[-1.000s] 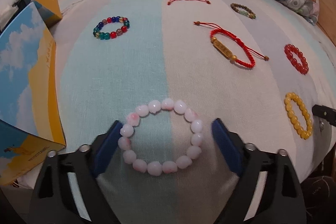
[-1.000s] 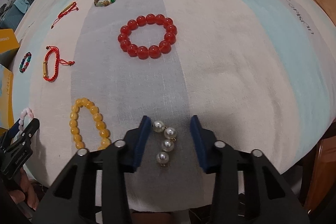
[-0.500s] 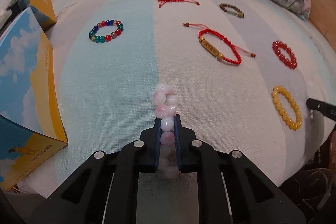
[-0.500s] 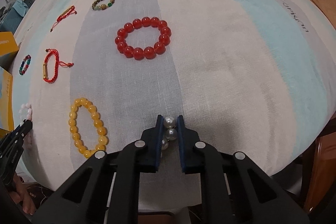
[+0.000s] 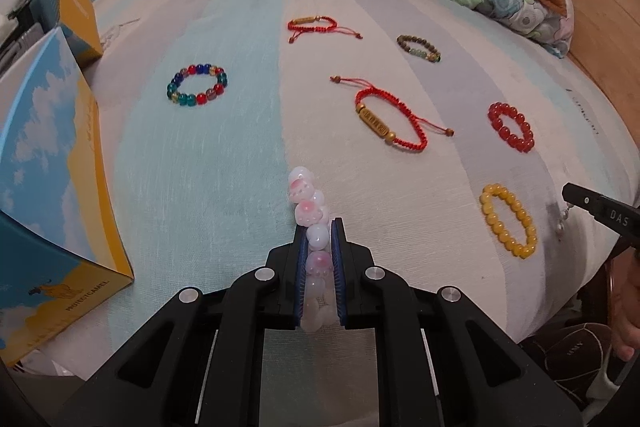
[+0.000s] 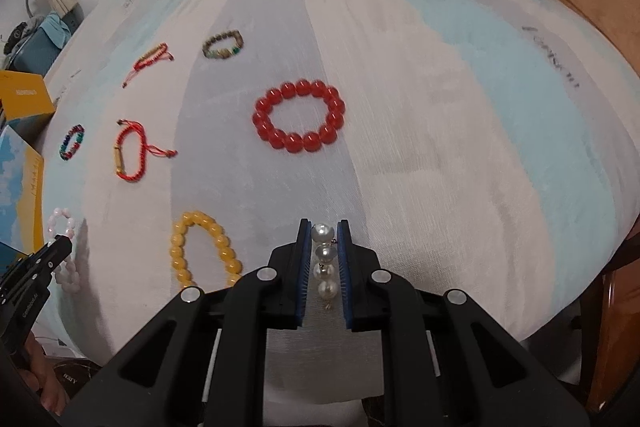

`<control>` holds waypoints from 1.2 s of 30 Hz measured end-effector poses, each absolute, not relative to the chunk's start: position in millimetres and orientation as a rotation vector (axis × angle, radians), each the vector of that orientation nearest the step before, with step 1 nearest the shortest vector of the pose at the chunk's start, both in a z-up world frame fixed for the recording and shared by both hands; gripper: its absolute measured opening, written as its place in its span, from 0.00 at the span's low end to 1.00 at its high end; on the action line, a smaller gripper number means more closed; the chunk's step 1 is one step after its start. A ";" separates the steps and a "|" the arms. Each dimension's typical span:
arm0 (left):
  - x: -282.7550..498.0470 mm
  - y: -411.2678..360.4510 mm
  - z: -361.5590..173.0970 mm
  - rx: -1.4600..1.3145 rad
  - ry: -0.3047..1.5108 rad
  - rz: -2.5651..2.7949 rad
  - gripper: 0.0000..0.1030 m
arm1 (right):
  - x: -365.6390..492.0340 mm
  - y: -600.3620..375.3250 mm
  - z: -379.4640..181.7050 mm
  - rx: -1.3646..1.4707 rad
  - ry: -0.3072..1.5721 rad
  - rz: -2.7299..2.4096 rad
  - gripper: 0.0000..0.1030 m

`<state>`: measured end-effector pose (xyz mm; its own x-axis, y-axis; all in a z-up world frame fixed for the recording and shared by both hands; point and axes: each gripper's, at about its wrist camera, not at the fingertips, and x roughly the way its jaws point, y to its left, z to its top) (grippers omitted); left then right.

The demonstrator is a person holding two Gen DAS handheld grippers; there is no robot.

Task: Organize jewelry
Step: 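Carry the white-pink bracelet and pearls with both tools over the white box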

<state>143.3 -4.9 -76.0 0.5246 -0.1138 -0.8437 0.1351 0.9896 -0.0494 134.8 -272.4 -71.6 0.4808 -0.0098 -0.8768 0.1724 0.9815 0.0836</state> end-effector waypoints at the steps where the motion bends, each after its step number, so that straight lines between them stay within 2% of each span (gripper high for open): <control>1: 143.7 -5.7 -73.8 0.024 1.005 -0.149 0.11 | 134.3 -271.4 -68.5 0.169 1.055 -0.109 0.12; 17: 162.0 1.6 -10.7 0.011 0.921 -0.113 0.11 | 158.4 -236.2 -13.8 0.123 0.953 -0.090 0.12; 36: 160.4 98.9 69.3 -0.038 0.815 0.029 0.11 | 195.3 -88.5 50.0 0.015 0.864 0.110 0.12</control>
